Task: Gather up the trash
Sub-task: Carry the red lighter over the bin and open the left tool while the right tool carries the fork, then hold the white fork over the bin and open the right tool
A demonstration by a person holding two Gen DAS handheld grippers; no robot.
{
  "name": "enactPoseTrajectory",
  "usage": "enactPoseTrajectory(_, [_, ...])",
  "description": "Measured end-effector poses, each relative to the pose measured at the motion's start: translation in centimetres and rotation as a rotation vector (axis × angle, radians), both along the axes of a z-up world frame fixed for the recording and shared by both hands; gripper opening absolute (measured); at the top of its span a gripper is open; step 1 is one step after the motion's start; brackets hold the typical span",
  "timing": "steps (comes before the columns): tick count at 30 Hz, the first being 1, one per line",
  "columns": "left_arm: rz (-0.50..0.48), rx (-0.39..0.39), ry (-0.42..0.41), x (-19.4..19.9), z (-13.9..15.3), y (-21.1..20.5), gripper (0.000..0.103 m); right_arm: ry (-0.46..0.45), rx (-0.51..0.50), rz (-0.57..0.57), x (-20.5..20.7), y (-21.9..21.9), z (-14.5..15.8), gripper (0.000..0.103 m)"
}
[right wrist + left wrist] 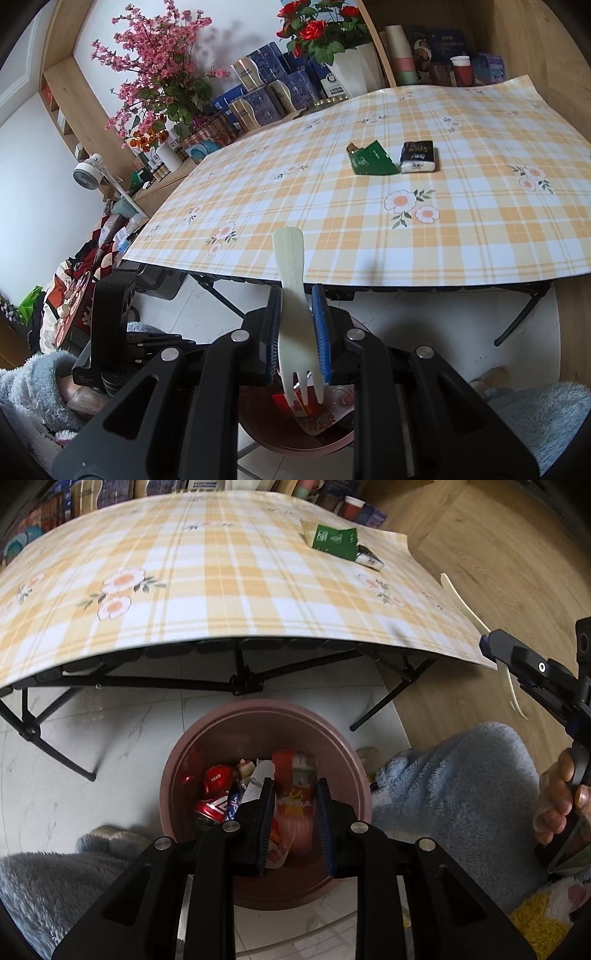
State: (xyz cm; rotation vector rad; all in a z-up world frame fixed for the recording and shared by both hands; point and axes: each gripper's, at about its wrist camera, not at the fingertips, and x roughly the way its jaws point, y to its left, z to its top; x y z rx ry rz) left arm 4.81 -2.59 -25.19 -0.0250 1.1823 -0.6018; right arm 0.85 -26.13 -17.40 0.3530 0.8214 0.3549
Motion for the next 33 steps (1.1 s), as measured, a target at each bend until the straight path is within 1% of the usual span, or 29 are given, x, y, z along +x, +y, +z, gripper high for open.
enactPoseTrajectory(3, [0.004, -0.003, 0.008, 0.1, -0.1, 0.0, 0.022, 0.011, 0.004, 0.0, 0.1, -0.1, -0.4, 0.021])
enactPoseTrajectory(8, [0.002, -0.008, -0.008, 0.0, 0.3, 0.0, 0.024, 0.022, 0.005, 0.007, 0.3, 0.2, -0.8, 0.021])
enactPoseTrajectory(10, [0.008, -0.01, -0.018, -0.1, 0.5, 0.2, 0.033, 0.025, 0.004, 0.01, 0.4, 0.2, -0.9, 0.021])
enactPoseTrajectory(11, [0.016, -0.014, -0.027, -0.1, 0.7, 0.3, 0.036, 0.027, 0.004, 0.012, 0.4, 0.3, -1.0, 0.021])
enactPoseTrajectory(13, [0.034, -0.021, -0.047, 0.0, 1.1, 0.5, 0.047, 0.03, 0.003, 0.015, 0.4, 0.4, -1.0, 0.021])
enactPoseTrajectory(14, [0.048, -0.026, -0.062, 0.0, 1.5, 0.8, 0.05, 0.032, 0.002, 0.015, 0.4, 0.4, -1.1, 0.021])
enactPoseTrajectory(15, [0.06, -0.03, -0.075, 0.1, 1.8, 1.0, 0.057, 0.034, 0.002, 0.016, 0.4, 0.4, -1.1, 0.021])
enactPoseTrajectory(16, [0.077, -0.036, -0.094, 0.1, 2.2, 1.3, 0.063, 0.036, 0.001, 0.017, 0.4, 0.5, -1.2, 0.021])
enactPoseTrajectory(17, [0.099, -0.044, -0.118, 0.0, 2.7, 1.7, 0.066, 0.037, 0.0, 0.018, 0.4, 0.5, -1.2, 0.021])
enactPoseTrajectory(19, [0.137, -0.057, -0.154, 0.0, 3.6, 2.4, 0.076, 0.041, -0.003, 0.024, 0.4, 0.7, -1.3, 0.021])
enactPoseTrajectory(22, [0.189, -0.064, -0.214, 0.1, 4.9, 3.4, 0.085, 0.048, -0.009, 0.033, 0.5, 1.0, -1.5, 0.021])
enactPoseTrajectory(25, [0.226, -0.054, -0.291, 0.0, 6.4, 4.4, 0.091, 0.055, -0.013, 0.042, 0.5, 1.3, -1.7, 0.021])
enactPoseTrajectory(29, [0.262, 0.001, -0.422, -0.3, 8.4, 5.8, 0.095, 0.075, -0.016, 0.058, 0.7, 1.9, -2.3, 0.021])
enactPoseTrajectory(33, [0.295, 0.043, -0.5, -0.7, 9.6, 7.5, 0.097, 0.11, -0.014, 0.077, 0.9, 2.7, -3.4, 0.021])
